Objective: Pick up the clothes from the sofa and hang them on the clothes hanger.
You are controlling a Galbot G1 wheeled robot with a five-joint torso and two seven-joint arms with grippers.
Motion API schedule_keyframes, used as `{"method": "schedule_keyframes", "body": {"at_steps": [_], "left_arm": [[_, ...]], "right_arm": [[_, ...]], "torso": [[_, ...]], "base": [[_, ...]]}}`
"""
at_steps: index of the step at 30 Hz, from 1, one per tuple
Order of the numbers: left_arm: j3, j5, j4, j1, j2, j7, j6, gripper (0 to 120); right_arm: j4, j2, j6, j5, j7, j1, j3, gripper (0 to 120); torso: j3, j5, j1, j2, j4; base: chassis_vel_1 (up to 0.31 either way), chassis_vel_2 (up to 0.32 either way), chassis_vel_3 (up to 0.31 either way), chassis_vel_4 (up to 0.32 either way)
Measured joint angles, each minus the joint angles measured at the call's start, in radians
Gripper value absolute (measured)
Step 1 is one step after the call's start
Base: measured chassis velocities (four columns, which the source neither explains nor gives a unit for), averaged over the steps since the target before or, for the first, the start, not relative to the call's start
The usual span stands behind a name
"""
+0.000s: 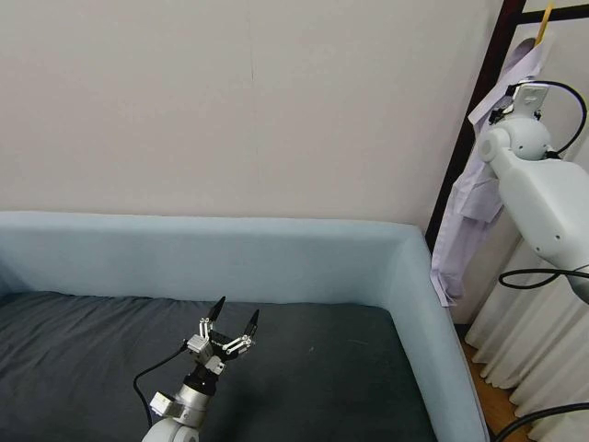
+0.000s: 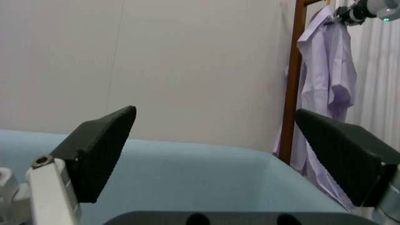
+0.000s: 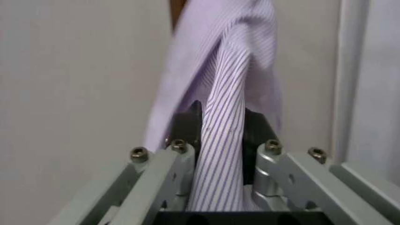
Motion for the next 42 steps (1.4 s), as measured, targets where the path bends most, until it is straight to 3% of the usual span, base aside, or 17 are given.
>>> {"method": "schedule_keyframes", "body": {"at_steps": [8, 10, 11, 14, 15, 19, 20, 24, 25, 27, 29, 31, 34, 36, 40, 42], "left_arm": [[-0.004, 0.005, 0.011, 0.012, -0.003, 0.01, -0.014, 100], [-0.015, 0.003, -0.001, 0.024, -0.007, 0.018, -0.019, 100], [-0.015, 0.003, -0.001, 0.024, -0.007, 0.018, -0.019, 100], [-0.037, 0.0, -0.038, 0.042, -0.024, 0.027, -0.023, 100], [-0.037, 0.0, -0.038, 0.042, -0.024, 0.027, -0.023, 100], [-0.05, 0.043, -0.152, 0.087, -0.08, -0.069, -0.012, 100], [-0.05, 0.043, -0.152, 0.087, -0.08, -0.069, -0.012, 100], [-0.028, 0.107, -0.298, 0.165, -0.152, -0.222, 0.07, 100], [-0.028, 0.107, -0.298, 0.165, -0.152, -0.222, 0.07, 100], [-0.029, 0.182, -0.328, 0.198, -0.18, -0.24, 0.101, 100], [-0.024, 0.307, -0.333, 0.23, -0.217, -0.297, 0.113, 100], [-0.02, 0.345, -0.333, 0.24, -0.233, -0.322, 0.113, 100], [-0.004, 0.418, -0.335, 0.273, -0.285, -0.375, 0.109, 100], [-0.003, 0.431, -0.34, 0.28, -0.285, -0.385, 0.113, 100], [0.022, 0.49, -0.391, 0.355, -0.287, -0.437, 0.177, 100], [0.022, 0.503, -0.399, 0.367, -0.287, -0.437, 0.184, 100]], "right_arm": [[0.276, -0.124, 0.149, -0.067, -0.092, -0.24, 0.124, 46], [0.414, -0.191, 0.287, -0.107, -0.169, -0.386, 0.199, 57], [0.414, -0.191, 0.287, -0.107, -0.169, -0.386, 0.199, 57], [0.578, -0.238, 0.436, -0.057, -0.302, -0.573, 0.3, 71], [0.578, -0.238, 0.436, -0.057, -0.302, -0.573, 0.3, 71], [0.768, -0.223, 0.496, -0.021, -0.421, -0.876, 0.504, 89], [0.768, -0.223, 0.496, -0.021, -0.421, -0.876, 0.504, 89], [0.938, -0.123, 0.49, -0.141, -0.443, -1.226, 0.688, 100], [0.938, -0.123, 0.49, -0.141, -0.443, -1.226, 0.688, 100], [0.978, -0.054, 0.473, -0.21, -0.454, -1.353, 0.736, 100], [0.989, 0.054, 0.473, -0.327, -0.482, -1.488, 0.764, 100], [0.987, 0.086, 0.48, -0.36, -0.487, -1.52, 0.764, 100], [0.965, 0.21, 0.505, -0.515, -0.489, -1.628, 0.745, 100], [0.959, 0.232, 0.512, -0.542, -0.488, -1.644, 0.74, 100], [0.923, 0.38, 0.546, -0.692, -0.454, -1.727, 0.685, 100], [0.918, 0.401, 0.547, -0.715, -0.442, -1.734, 0.673, 100]], "torso": [[0.0, 0.0002, 0.0, 0.0, -0.0003], [0.0, 0.0011, 0.0, 0.0, -0.0012], [0.0, 0.0011, 0.0, 0.0, -0.0012], [0.0, -0.0005, 0.0, 0.0, -0.0004], [0.0, -0.0005, 0.0, 0.0, -0.0004], [0.0, 0.0003, 0.0, 0.0, -0.0001], [0.0, 0.0003, 0.0, 0.0, -0.0001], [0.0, 0.0007, 0.0, 0.0, -0.0007], [0.0, 0.0007, 0.0, 0.0, -0.0007], [0.0, 0.0005, 0.0, 0.0, -0.0007], [0.0, 0.0003, 0.0, 0.0, -0.0006], [0.0, 0.0005, 0.0, 0.0, -0.0006], [0.0, 0.0001, 0.0, 0.0, -0.0004], [0.0, 0.0006, 0.0, 0.0, -0.0006], [0.0, 0.0013, 0.0, 0.0, -0.0004], [0.0, 0.0008, 0.0, 0.0, -0.0005]], "base": [[0.0, 0.0, 0.0, 0.0], [0.0, 0.0, 0.0, 0.0], [0.0, 0.0, 0.0, 0.0], [0.0, 0.0, 0.0, 0.0], [0.0, 0.0, 0.0, 0.0], [0.0, 0.0, 0.0, 0.0], [0.0, 0.0, 0.0, 0.0], [0.0, 0.0, 0.0, 0.0], [0.0, 0.0, 0.0, 0.0], [0.0, 0.0, 0.0, 0.0], [0.0, 0.0, 0.0, 0.0], [0.0, 0.0, 0.0, 0.0], [0.0, 0.0, 0.0, 0.0], [0.0, 0.0, 0.0, 0.0], [0.0, 0.0, 0.0, 0.0], [0.0, 0.0, 0.0, 0.0]]}}
